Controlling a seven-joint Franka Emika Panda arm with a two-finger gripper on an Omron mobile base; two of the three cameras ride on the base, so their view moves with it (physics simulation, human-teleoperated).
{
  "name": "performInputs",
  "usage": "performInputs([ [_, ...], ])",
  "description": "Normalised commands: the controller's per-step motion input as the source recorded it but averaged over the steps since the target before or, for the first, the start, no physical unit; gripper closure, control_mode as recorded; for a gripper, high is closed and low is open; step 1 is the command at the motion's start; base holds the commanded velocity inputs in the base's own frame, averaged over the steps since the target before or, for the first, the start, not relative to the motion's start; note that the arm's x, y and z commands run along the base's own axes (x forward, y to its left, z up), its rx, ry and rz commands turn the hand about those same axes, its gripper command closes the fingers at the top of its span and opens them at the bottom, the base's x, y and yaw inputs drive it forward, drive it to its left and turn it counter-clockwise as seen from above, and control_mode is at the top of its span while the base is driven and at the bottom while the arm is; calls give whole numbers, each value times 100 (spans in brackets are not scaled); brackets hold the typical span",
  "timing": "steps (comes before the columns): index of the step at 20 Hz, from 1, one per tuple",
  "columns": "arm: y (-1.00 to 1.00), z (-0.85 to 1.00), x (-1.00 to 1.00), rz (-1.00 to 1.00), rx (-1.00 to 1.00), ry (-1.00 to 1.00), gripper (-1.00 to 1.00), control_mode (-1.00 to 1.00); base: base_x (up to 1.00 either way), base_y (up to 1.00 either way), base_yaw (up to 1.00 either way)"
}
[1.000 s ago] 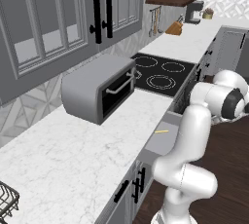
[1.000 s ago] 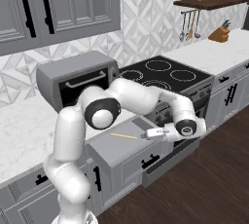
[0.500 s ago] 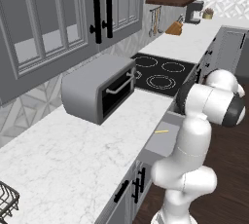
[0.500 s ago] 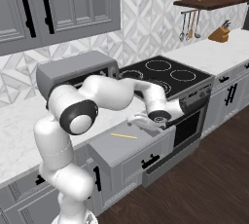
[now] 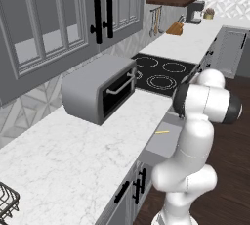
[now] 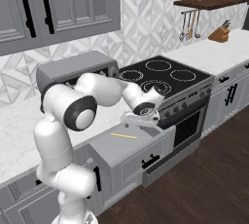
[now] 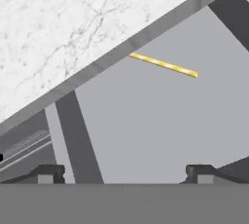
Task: Take a straw from the drawer in front and place it inside the glass cup on the dining counter.
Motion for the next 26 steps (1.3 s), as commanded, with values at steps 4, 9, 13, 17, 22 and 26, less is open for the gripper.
performInputs([
  [4, 0, -50, 16, 0, -25, 9, -100, -100, 0, 0, 0],
  [9, -6, -48, 1, 0, -7, 2, -100, -100, 0, 0, 0],
  [13, -11, -40, 5, 0, 0, 0, -100, -100, 0, 0, 0],
  [17, -3, -33, 23, 2, 0, 0, -100, -100, 0, 0, 0],
  [22, -3, -31, 21, 6, 0, 0, -100, -100, 0, 0, 0],
  [26, -1, -38, 12, 4, -1, 0, -100, -100, 0, 0, 0],
])
